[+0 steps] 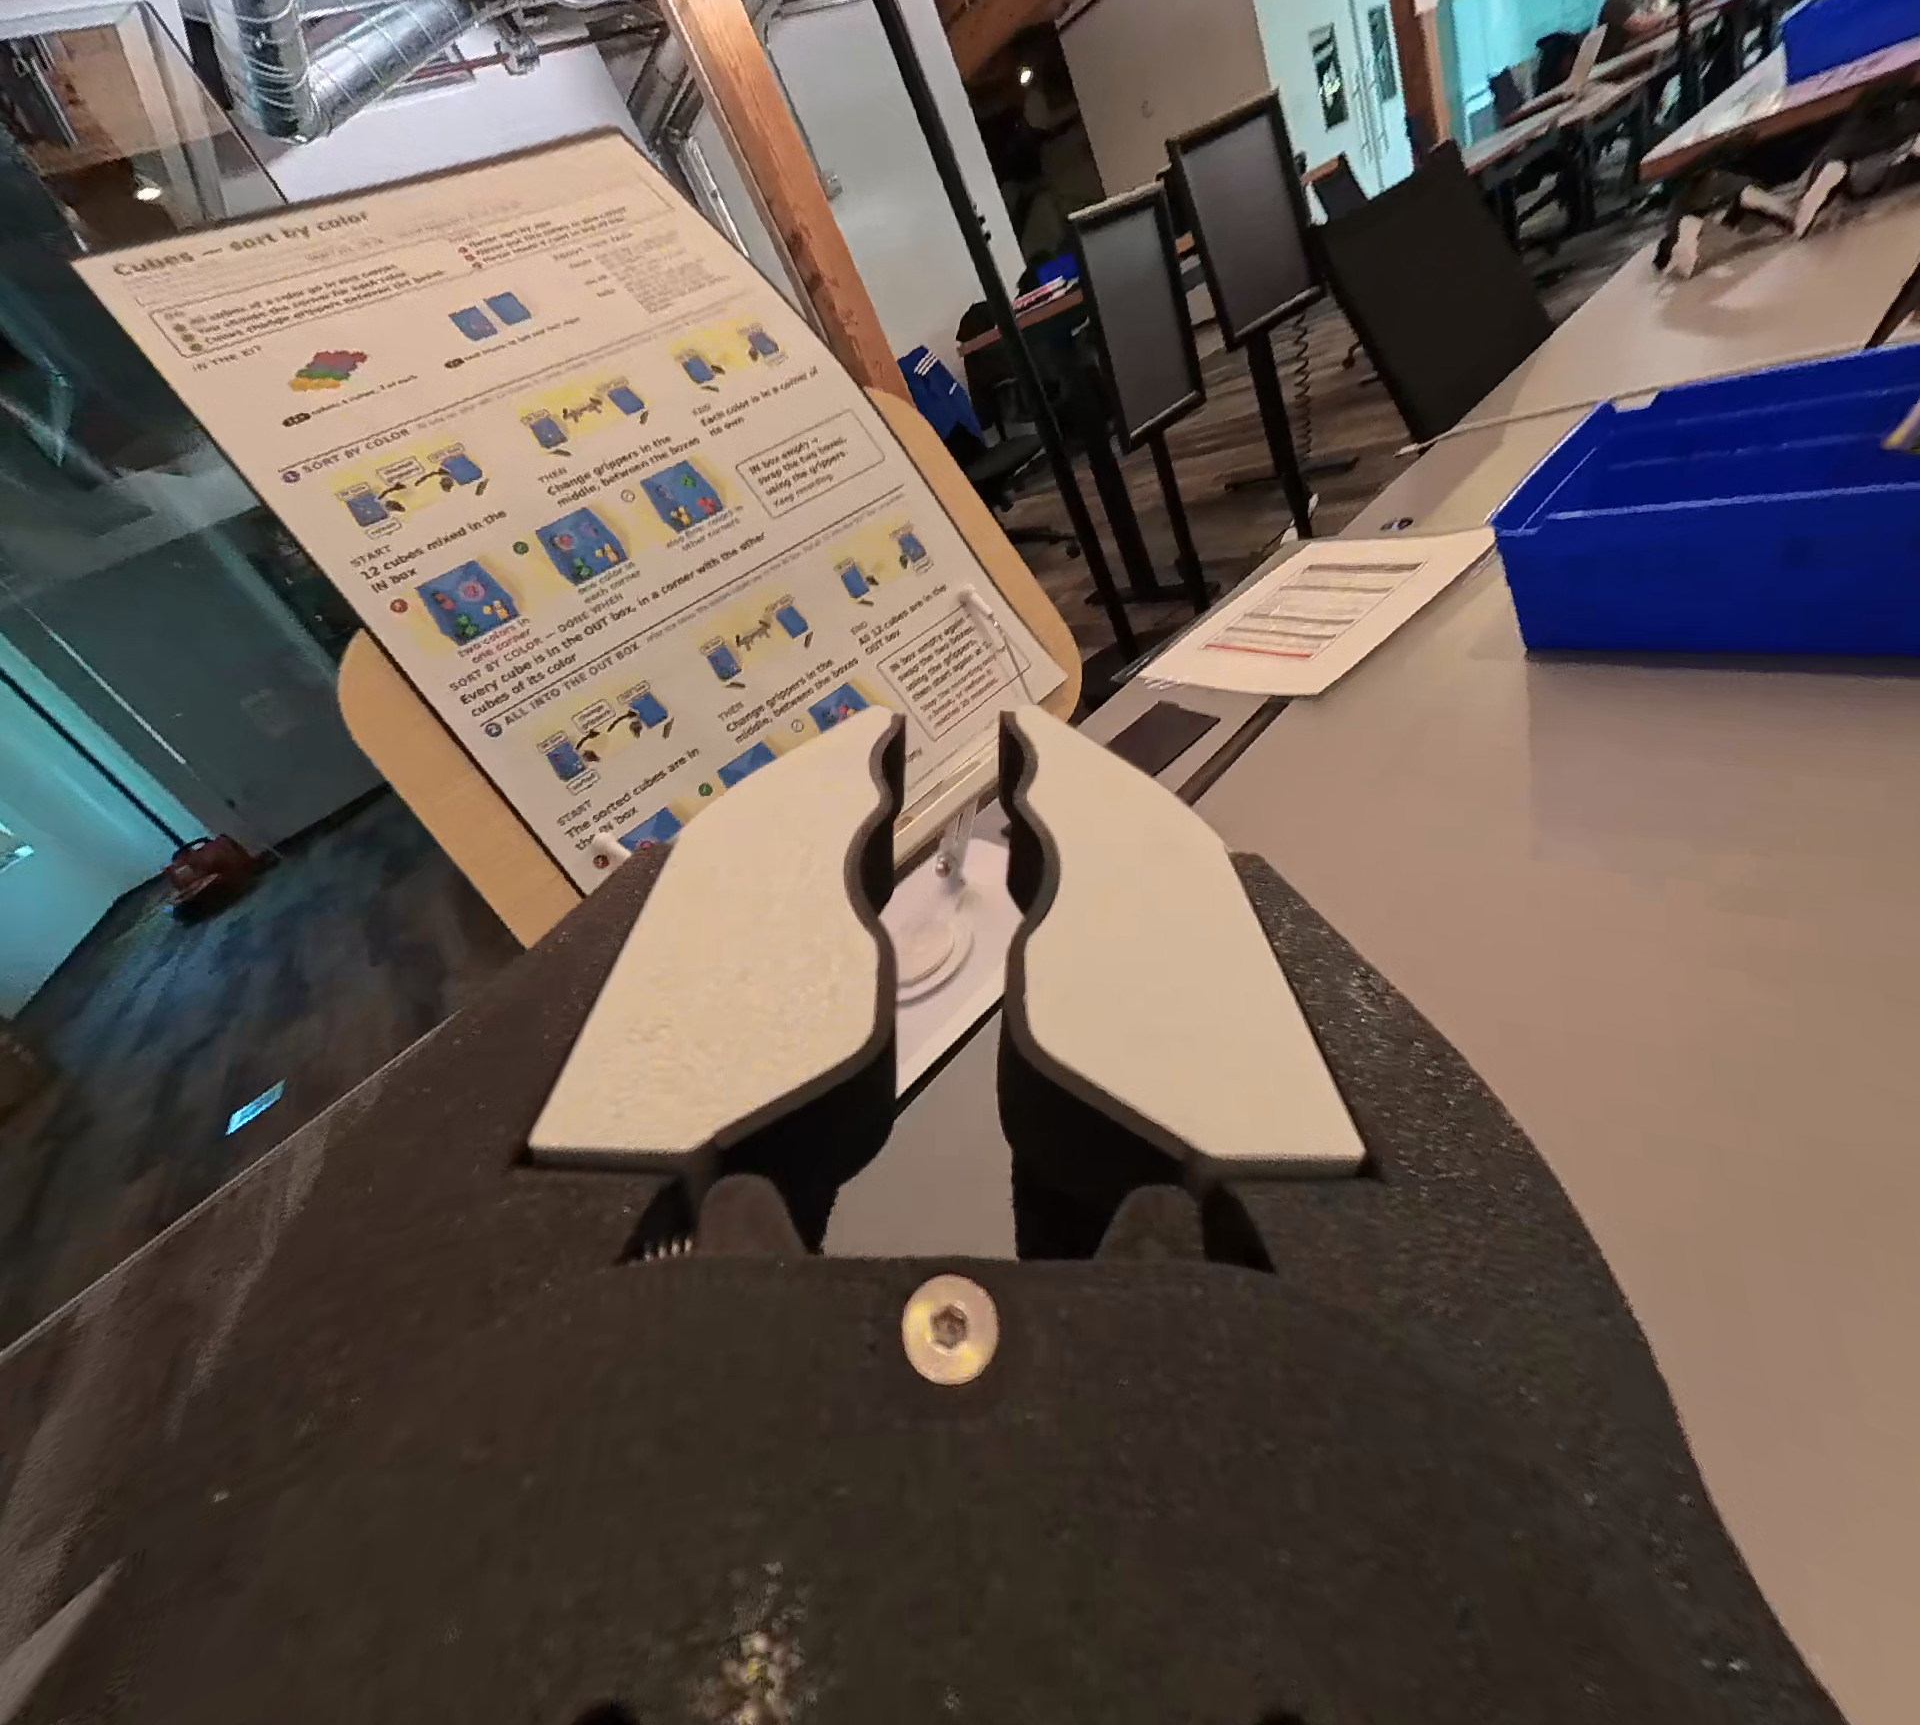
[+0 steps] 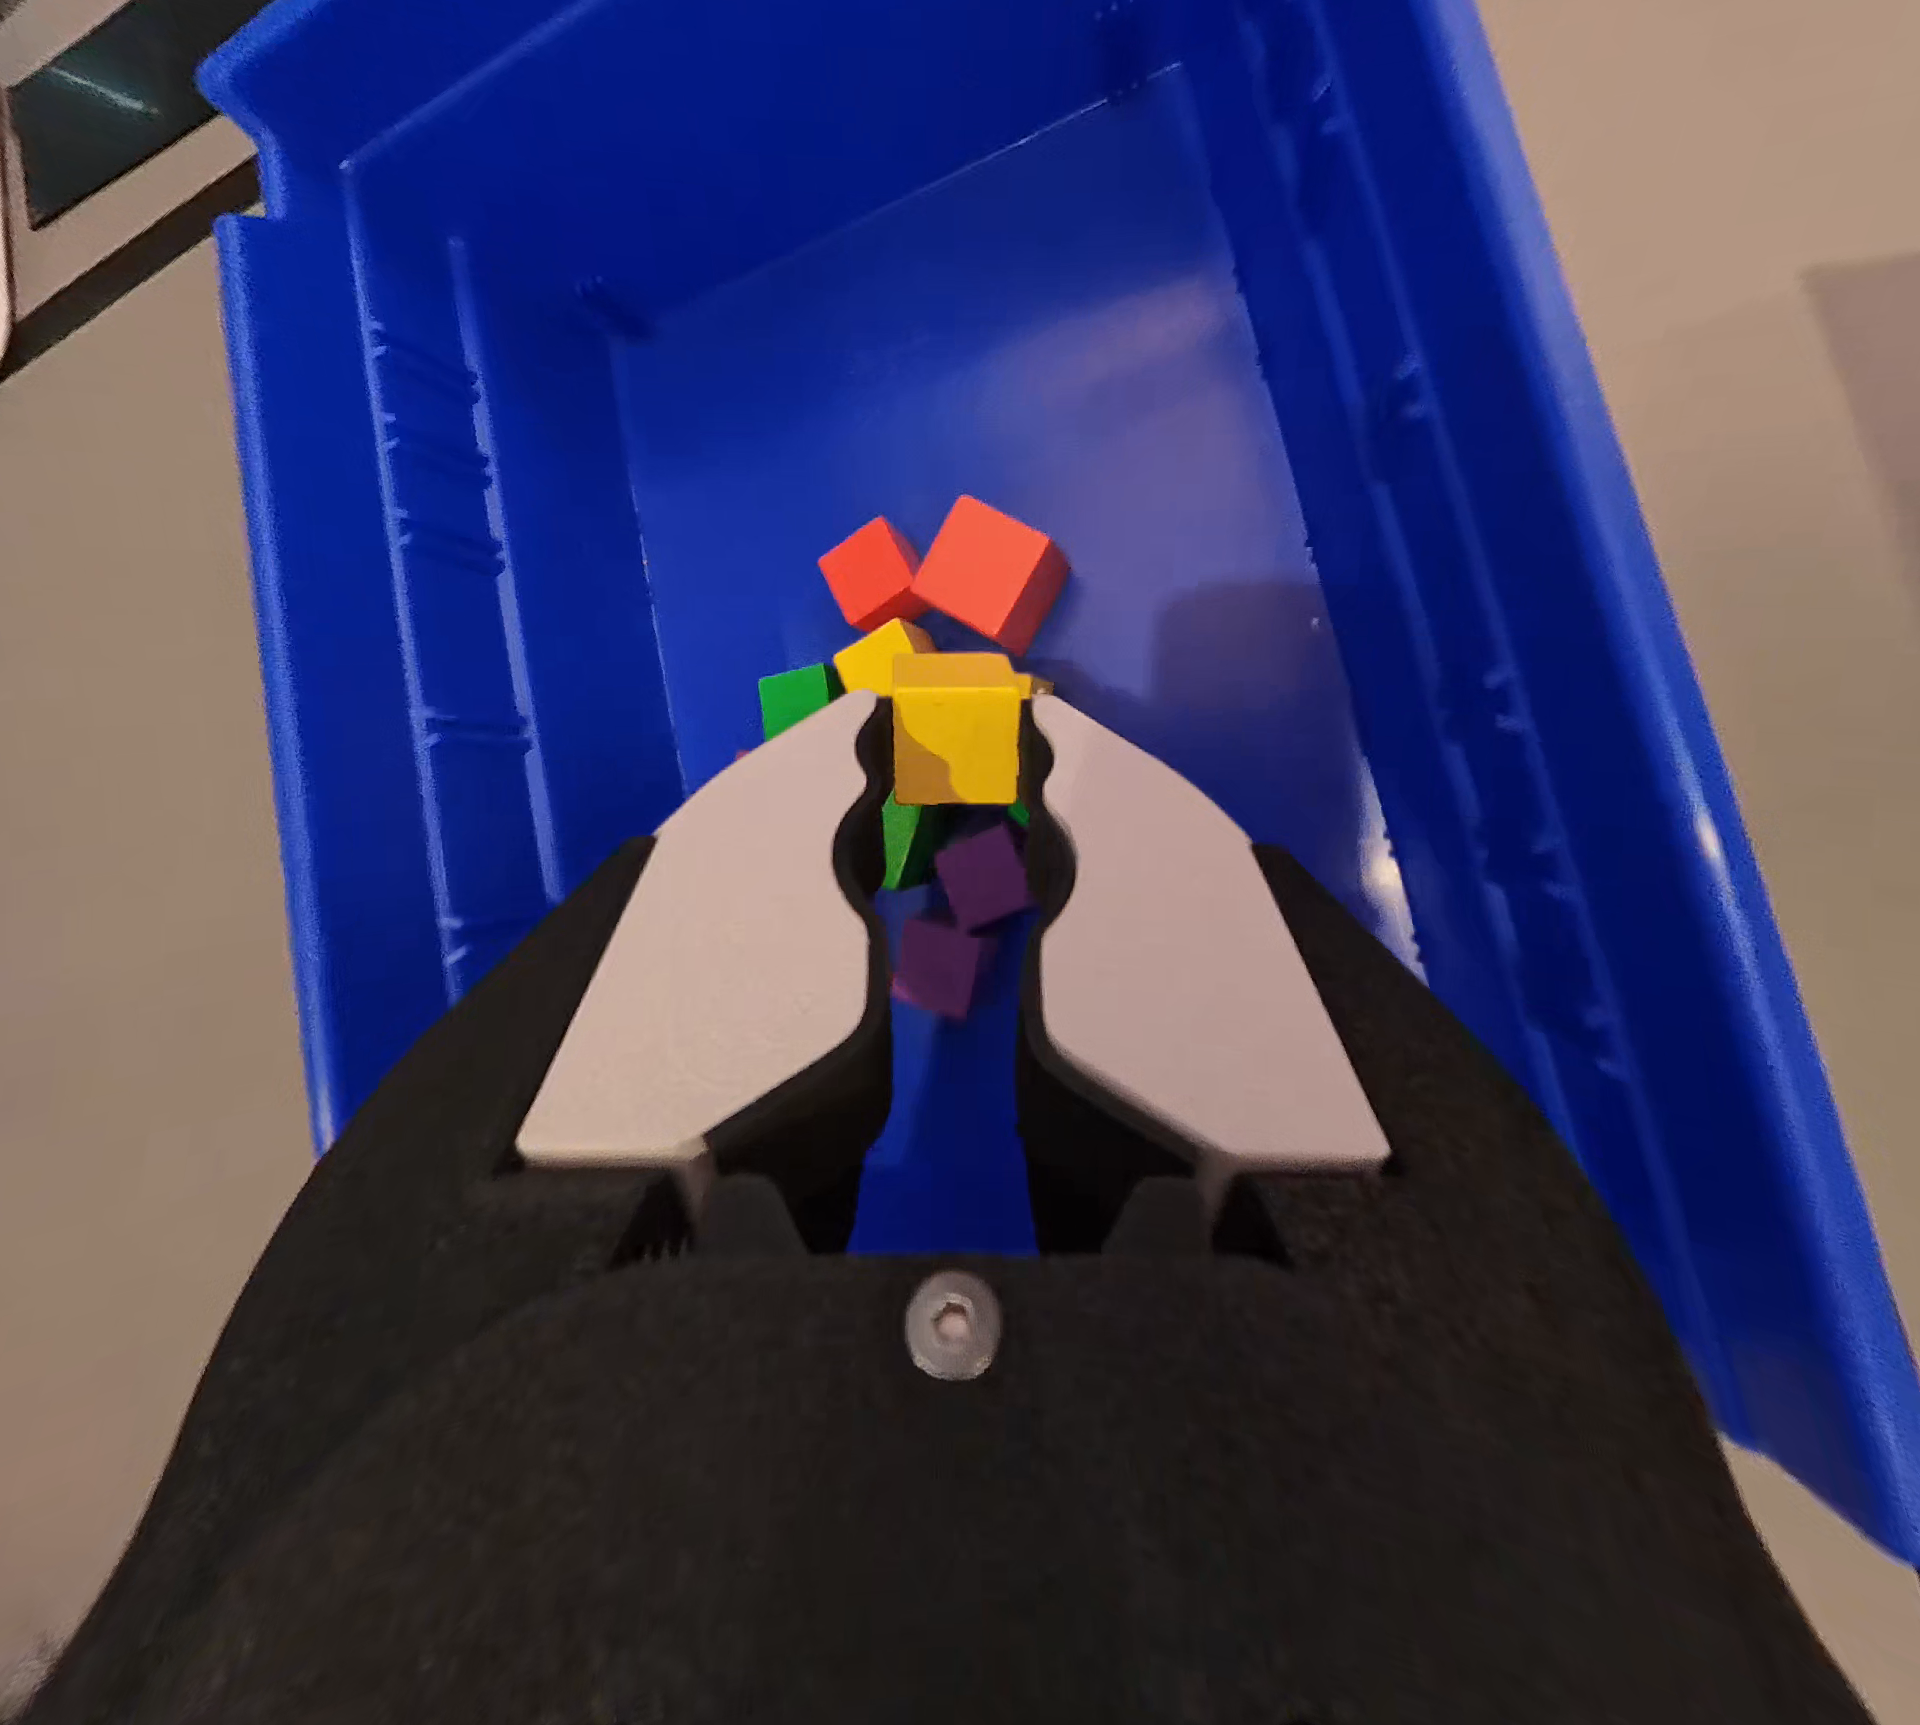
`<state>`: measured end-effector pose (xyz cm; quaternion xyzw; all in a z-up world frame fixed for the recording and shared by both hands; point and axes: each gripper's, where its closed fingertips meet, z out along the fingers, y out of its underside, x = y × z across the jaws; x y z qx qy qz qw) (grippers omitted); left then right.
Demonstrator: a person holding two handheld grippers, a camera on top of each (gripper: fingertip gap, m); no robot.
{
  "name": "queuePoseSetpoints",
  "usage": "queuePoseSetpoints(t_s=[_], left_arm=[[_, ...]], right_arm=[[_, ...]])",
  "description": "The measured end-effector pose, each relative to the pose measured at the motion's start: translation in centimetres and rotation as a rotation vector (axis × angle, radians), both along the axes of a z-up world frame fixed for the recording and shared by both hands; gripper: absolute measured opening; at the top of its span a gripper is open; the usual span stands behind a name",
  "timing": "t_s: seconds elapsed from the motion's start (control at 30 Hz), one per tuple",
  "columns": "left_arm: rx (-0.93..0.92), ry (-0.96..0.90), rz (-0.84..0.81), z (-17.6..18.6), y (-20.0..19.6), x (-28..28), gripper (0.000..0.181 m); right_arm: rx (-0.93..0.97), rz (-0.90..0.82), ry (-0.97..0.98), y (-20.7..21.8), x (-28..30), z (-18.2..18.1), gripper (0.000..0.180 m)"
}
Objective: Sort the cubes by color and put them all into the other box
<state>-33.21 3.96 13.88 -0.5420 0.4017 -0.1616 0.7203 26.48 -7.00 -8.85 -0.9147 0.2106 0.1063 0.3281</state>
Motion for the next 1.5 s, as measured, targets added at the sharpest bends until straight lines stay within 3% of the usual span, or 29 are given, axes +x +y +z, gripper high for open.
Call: queuePoseSetpoints(t_s=[0.4, 0.5, 0.6, 0.87, 1.07, 1.13, 1.3, 1.4, 1.5], left_arm=[[-0.025, -0.059, -0.026, 0.5, 0.1, -0.7, 0.010], [-0.028, -0.052, -0.026, 0.5, 0.0, -0.8, 0.010], [-0.029, -0.052, -0.024, 0.6, -0.1, -1.0, 0.010], [-0.050, -0.064, 0.040, 1.6, -0.2, -2.1, 0.009], [-0.238, -0.074, 0.163, 0.8, -0.4, -3.0, 0.003], [-0.263, -0.005, 0.266, -0.4, 0.4, -4.0, 0.018], [-0.277, 0.277, 0.773, -4.2, 2.8, -13.9, 0.056], [-0.481, 0.373, 0.938, -9.4, 2.1, -19.1, 0.070], [-0.751, 0.292, 1.034, -14.7, 0.3, -22.8, 0.068]], right_arm=[[-0.089, -0.018, -0.016, 1.2, 0.9, -3.2, 0.022], [-0.072, -0.032, 0.003, 1.2, 0.7, -2.5, 0.043], [0.031, -0.062, -0.009, 1.1, 0.8, 0.6, 0.052], [0.408, -0.153, -0.162, -1.5, 0.9, 12.0, 0.046], [0.584, -0.157, -0.162, -3.7, 0.2, 15.8, 0.043], [0.579, -0.143, -0.155, -4.0, 0.0, 15.5, 0.045], [0.462, -0.079, -0.156, -3.5, -0.3, 13.0, 0.048], [0.411, -0.039, -0.152, -2.4, -0.6, 11.8, 0.048], [0.372, 0.009, -0.163, -1.3, -1.2, 11.2, 0.049]])
